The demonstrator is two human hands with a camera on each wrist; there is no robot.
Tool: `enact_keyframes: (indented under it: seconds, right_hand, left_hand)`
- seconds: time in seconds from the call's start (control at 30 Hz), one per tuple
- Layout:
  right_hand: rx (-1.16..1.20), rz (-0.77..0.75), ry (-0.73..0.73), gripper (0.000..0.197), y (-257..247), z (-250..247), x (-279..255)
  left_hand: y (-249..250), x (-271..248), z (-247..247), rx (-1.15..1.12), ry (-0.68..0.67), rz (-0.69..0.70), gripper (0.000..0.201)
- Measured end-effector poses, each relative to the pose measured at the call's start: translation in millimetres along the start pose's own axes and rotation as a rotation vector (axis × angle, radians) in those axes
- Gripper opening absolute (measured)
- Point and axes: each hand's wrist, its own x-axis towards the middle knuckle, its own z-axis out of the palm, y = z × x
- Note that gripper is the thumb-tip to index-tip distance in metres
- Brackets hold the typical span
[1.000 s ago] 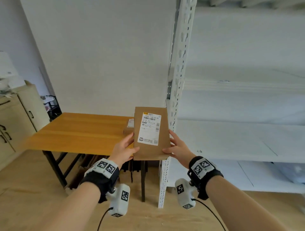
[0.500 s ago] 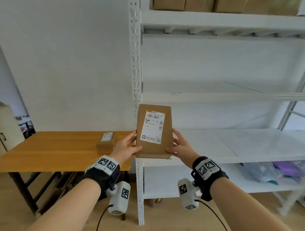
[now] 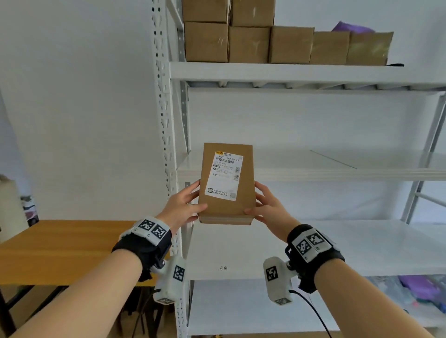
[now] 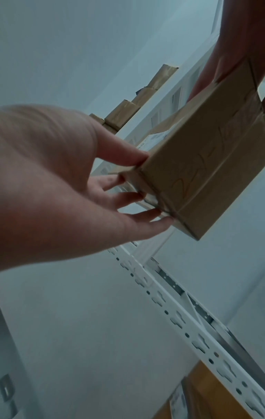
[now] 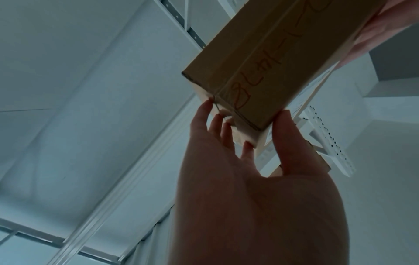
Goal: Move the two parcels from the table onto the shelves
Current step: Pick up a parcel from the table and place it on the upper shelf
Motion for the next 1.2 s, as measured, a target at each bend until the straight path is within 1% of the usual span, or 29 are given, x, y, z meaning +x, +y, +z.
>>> enact_keyframes:
  seconds: [0.17,0.27,0.37,0.6,0.77,0.9,1.0,1.13,1.2]
  right_hand:
    - [0.023,-0.018,0.006,0.079,-4.8,-6.2,12.5]
    - [0.035,-0.021,0.015,0.082,-5.8,-3.9,20.9]
    - [0.030,-0.030,0.033,0.082,-15.3,-3.4,35.2]
    - [-0.062,-0.075,0.051,0.080,-64.2,-13.3,90.4]
    - [-0.095,-0.067,0.116,0.083,-96.7,-28.3,144.5]
    - [-0.115,-0.040,0.126,0.076,-108.3,-42.8,192.9]
    - [-0.116,-0.008,0.126,0.072,-110.7,-55.6,232.4]
    - [-0.146,0.082,0.075,0.068,-102.2,-72.6,284.5]
    - [-0.156,0.133,0.053,0.061,-95.2,-80.1,306.6]
  left_hand:
    - [7.5,19.7,1.8,0.026,-0.014,0.014,0.074]
    - [8.3,33.6,-2.9,0.026,-0.024,0.016,0.076]
    - [15.8,53.5,-12.3,0.016,-0.058,0.047,0.076]
    - [57.1,117.4,-32.4,0.023,-0.105,0.163,0.072]
    - [83.4,169.9,-31.9,-0.026,-0.066,0.201,0.064]
    - [89.5,216.8,-27.9,-0.056,-0.028,0.179,0.058]
    - [91.1,251.2,-27.0,-0.046,-0.043,0.135,0.058]
    - [87.4,295.9,-29.0,-0.016,-0.060,0.034,0.055]
    - [81.7,315.5,-29.1,-0.020,-0.053,-0.022,0.053]
